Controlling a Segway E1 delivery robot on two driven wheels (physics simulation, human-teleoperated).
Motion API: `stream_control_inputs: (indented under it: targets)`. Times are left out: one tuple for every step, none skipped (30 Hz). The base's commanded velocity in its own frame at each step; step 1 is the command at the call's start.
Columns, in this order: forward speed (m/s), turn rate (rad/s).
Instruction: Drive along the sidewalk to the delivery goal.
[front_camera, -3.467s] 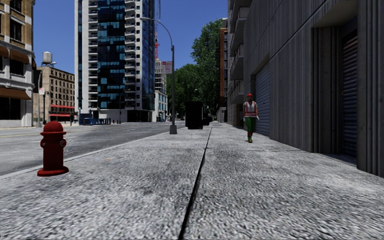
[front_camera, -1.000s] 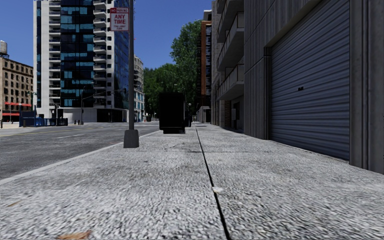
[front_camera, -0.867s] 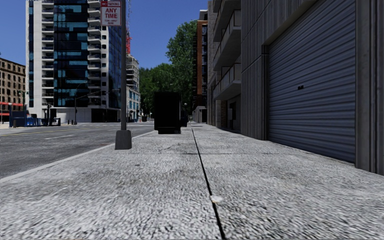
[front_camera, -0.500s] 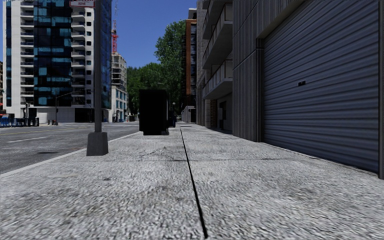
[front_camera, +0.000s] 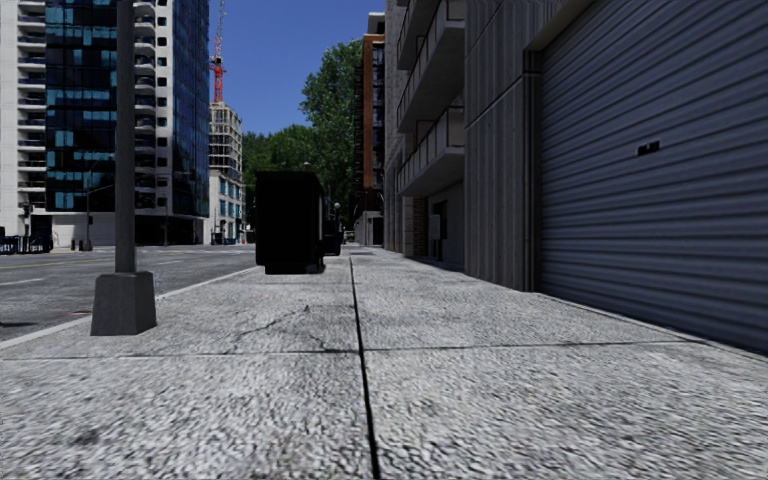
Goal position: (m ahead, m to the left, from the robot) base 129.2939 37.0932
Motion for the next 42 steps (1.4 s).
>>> stream_control_inputs:
  targets:
    - [2.00, 0.00]
    - [2.00, 0.00]
    - [2.00, 0.00]
    - [2.00, 0.00]
    - [2.00, 0.00]
    - [2.00, 0.00]
    - [2.00, 0.00]
    - [2.00, 0.00]
    - [2.00, 0.00]
    - [2.00, 0.00]
    - [2.00, 0.00]
    - [2.00, 0.00]
    - [2.00, 0.00]
    - [2.00, 0.00]
    - [2.00, 0.00]
    - [2.00, 0.00]
    - [2.00, 0.00]
    - [2.00, 0.00]
    - [2.00, 0.00]
    - [2.00, 0.00]
    - [2.00, 0.00]
    - [2.00, 0.00]
    - [2.00, 0.00]
    - [2.00, 0.00]
    - [2.00, 0.00]
    - [2.00, 0.00]
    - [2.00, 0.00]
    - [2.00, 0.00]
    - [2.00, 0.00]
    - [2.00, 0.00]
    - [2.00, 0.00]
    - [2.00, 0.00]
    - [2.00, 0.00]
    - [2.00, 0.00]
    - [2.00, 0.00]
    - [2.00, 0.00]
    - [2.00, 0.00]
    - [2.00, 0.00]
    - [2.00, 0.00]
    - [2.00, 0.00]
    - [2.00, 0.00]
    - [2.00, 0.00]
